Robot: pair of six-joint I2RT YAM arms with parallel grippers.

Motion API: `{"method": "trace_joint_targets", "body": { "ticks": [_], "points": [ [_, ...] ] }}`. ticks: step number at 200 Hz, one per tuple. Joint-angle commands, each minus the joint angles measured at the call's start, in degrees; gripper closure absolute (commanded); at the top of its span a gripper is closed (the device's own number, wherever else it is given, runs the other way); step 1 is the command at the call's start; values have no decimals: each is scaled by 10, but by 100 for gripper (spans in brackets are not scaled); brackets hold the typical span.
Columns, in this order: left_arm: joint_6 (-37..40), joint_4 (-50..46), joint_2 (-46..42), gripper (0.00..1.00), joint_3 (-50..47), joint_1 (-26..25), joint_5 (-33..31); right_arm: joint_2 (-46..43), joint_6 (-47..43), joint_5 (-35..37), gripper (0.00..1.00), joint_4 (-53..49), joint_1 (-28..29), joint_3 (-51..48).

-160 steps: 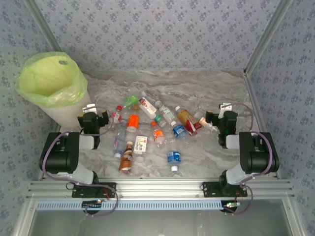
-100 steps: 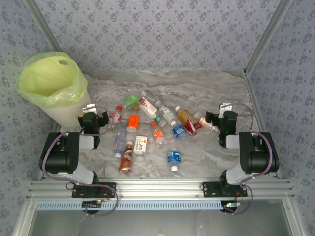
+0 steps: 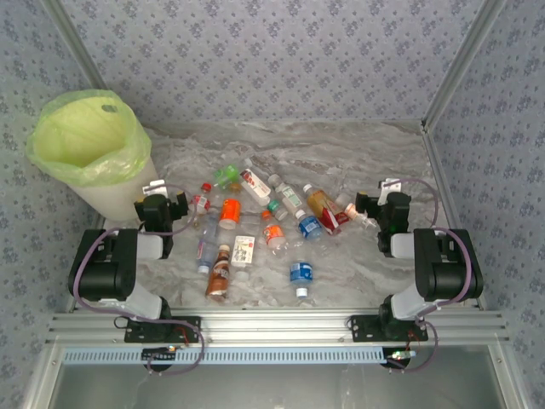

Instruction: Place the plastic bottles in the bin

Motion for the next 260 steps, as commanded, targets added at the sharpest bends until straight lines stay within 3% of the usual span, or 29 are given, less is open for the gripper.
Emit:
{"method": "trace_joint_targets", "body": {
  "ticks": [1,38,63,84,115,145,173,191,208,230,246,260],
  "points": [
    [7,21,-6,1,2,0,-2,-6,-10,-2,0,-12,-1,6],
    [27,1,-29,1,5,-11,10,-24,-14,-10,0,-21,1,3],
    [39,-139,-88,0,53,-24,-11,-81,-18,-8,0,-94,3,18],
    [31,-171,-129,1,71,-31,-42,-131,-18,4,0,-134,7,25],
    [-29,-264,-178,1,110,-40,-56,-191,61,38,0,-190,8,52],
    [-160,-388,-208,0,154,-67,-35,-216,168,91,0,-361,12,134],
    [-224,-480,-233,0,174,-112,-23,-223,214,61,0,-462,12,166],
    [-249,-510,-249,1,172,-128,21,-209,254,42,0,-563,13,198],
    [-284,-541,-257,1,172,-132,58,-189,228,-8,0,-638,20,227],
    [-310,-553,-265,1,166,-132,108,-172,164,-2,0,-707,24,246],
    [-311,-562,-264,0,172,-132,129,-158,99,-57,0,-738,14,256],
    [-312,-567,-264,1,176,-132,136,-142,52,-34,0,-770,19,273]
  ]
}}
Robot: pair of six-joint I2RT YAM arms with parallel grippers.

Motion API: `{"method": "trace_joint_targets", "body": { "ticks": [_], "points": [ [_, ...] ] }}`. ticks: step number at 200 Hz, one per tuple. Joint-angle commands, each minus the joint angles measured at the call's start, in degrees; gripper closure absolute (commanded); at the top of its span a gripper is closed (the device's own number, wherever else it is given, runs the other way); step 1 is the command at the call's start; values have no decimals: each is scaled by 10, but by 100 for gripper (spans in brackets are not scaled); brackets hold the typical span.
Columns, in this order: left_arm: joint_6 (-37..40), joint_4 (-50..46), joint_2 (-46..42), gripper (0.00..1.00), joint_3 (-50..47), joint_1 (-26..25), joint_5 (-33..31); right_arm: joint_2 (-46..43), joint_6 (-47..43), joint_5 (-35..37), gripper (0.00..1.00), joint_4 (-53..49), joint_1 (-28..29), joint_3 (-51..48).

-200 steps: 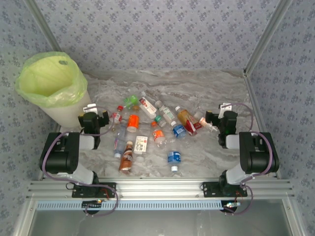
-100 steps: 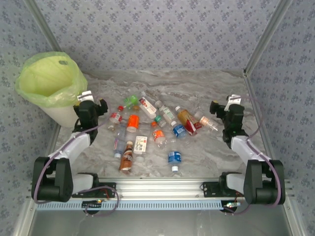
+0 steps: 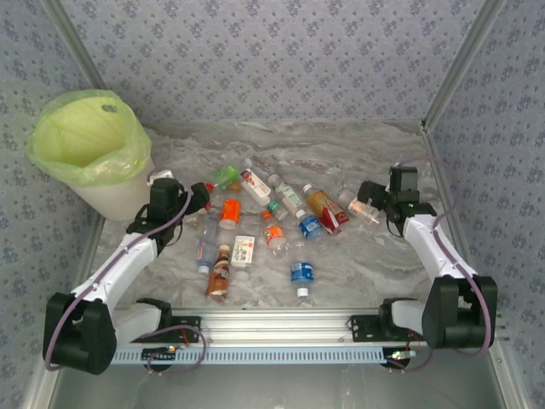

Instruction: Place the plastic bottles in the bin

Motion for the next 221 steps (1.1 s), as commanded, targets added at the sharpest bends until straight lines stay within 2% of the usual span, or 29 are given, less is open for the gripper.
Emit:
{"method": "trace_joint_targets", "body": {
  "ticks": [1,21,39,59,85,102,128,156,188,203,221],
  "points": [
    [-25,-32,-11,1,21,-1,46,22,-97,-19,0,-108,0,36],
    [-29,-19,-19,0,19,-1,66,42,-167,-26,0,-99,-12,54],
    [-27,-11,-23,1,22,-1,88,71,-255,-112,0,-97,-37,81],
    [-24,-23,-31,1,29,-1,76,122,-354,-180,1,-172,-59,137],
    [-41,-6,-59,1,11,-1,69,168,-475,-195,2,-227,-62,171],
    [-62,20,-71,1,-8,-1,93,215,-529,-174,3,-243,-62,191],
    [-78,-1,-68,1,1,-1,97,282,-581,-125,6,-261,-57,217],
    [-88,11,-70,1,-5,-1,96,324,-611,-68,7,-245,-49,214],
    [-99,26,-65,1,-10,-1,102,342,-612,-54,13,-220,-35,197],
    [-89,16,-64,0,-3,-1,102,336,-613,-39,24,-202,-28,184],
    [-75,7,-64,0,4,-1,102,315,-612,-36,30,-184,-27,167]
  ]
}}
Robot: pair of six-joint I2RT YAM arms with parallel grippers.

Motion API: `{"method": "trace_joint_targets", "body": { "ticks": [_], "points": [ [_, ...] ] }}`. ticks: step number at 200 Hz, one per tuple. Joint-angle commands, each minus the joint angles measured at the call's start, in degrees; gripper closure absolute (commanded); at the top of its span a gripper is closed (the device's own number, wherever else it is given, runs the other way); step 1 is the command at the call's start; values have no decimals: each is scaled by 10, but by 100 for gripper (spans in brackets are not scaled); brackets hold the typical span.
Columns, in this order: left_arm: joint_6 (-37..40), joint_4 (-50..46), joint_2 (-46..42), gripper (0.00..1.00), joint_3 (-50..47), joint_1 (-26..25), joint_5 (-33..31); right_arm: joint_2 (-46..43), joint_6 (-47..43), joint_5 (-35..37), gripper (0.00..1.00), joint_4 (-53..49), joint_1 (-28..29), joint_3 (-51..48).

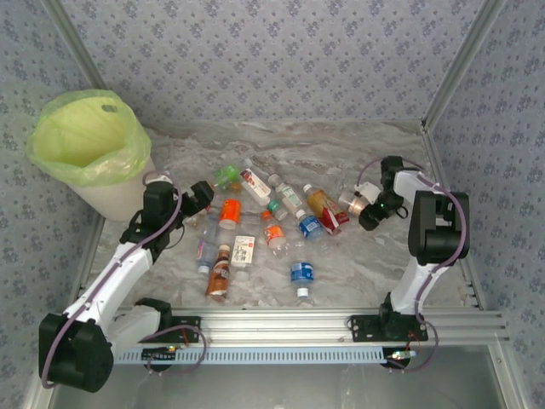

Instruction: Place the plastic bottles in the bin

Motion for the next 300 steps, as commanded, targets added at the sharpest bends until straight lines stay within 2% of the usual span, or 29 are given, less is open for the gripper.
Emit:
{"method": "trace_joint_targets", "body": {
  "ticks": [1,38,75,103,129,156,173,207,239,262,300],
  "points": [
    [12,-1,-1,1,16,-1,7,-18,-19,7,30,14,8,-28],
    [36,4,16,1,35,-1,32,-89,17,-8,40,43,6,-58],
    [26,104,37,1,34,-10,96,-178,70,-43,48,49,15,-77],
    [49,126,63,1,64,-38,102,-251,140,-71,49,90,36,-88],
    [72,147,97,0,91,-67,112,-310,239,-112,53,161,79,-117],
    [66,191,149,0,122,-78,181,-344,332,-154,54,245,127,-149],
    [67,209,182,0,150,-90,235,-342,370,-177,54,265,161,-150],
    [90,216,235,1,212,-138,312,-338,458,-171,54,301,230,-158],
    [87,221,274,0,266,-188,285,-338,528,-150,54,336,283,-176],
    [59,210,308,1,307,-203,244,-338,553,-138,53,350,311,-179],
    [38,200,354,4,344,-207,268,-336,559,-130,51,365,333,-175]
  ]
}}
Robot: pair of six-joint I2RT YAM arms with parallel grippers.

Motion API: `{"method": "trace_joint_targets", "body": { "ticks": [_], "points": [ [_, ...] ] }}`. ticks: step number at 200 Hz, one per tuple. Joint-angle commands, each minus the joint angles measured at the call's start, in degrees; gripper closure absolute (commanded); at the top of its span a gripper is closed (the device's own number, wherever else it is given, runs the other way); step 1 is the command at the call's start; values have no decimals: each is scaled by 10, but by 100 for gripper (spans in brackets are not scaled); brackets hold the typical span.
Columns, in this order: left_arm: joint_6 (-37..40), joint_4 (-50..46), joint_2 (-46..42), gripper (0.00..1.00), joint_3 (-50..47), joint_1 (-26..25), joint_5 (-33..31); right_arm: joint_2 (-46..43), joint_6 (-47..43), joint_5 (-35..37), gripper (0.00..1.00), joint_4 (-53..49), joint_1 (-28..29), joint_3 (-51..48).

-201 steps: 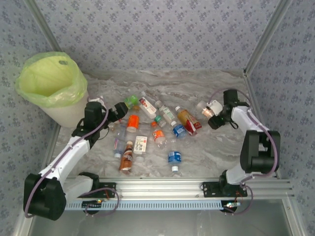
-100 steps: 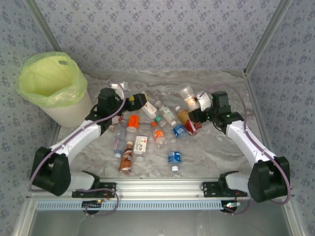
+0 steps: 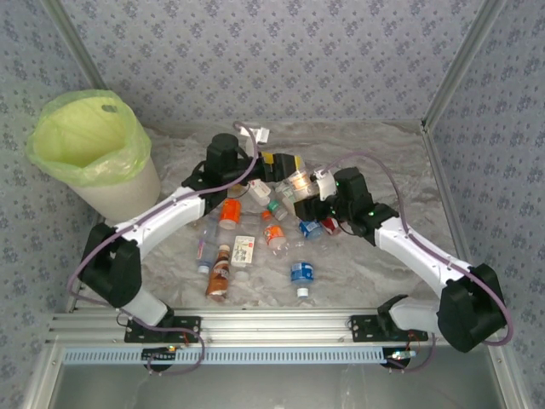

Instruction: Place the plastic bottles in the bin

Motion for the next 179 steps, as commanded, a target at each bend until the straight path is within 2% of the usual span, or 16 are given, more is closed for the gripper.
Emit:
{"method": "trace_joint_targets", "body": {
  "ticks": [1,38,72,108,136,151,168,179],
  "points": [
    [-13,-3,20,4,28,-2,4,1,30,14,52,34,8,3],
    [11,-51,26,7,46,-5,2,3,42,20,50,52,16,14],
    [12,-70,34,13,60,-5,1,10,2,-1,48,11,26,47],
    [-15,-36,39,27,52,-5,6,11,12,-14,48,15,32,56],
    [-22,-23,38,42,49,-5,14,7,18,-13,47,27,35,52],
    [-13,-24,35,46,47,-6,15,4,11,-18,43,20,36,49],
    [8,-28,27,51,45,-6,16,-8,-16,-44,33,14,36,43],
    [24,-36,22,53,45,-5,12,-17,-31,-32,25,-1,36,44]
  ]
}}
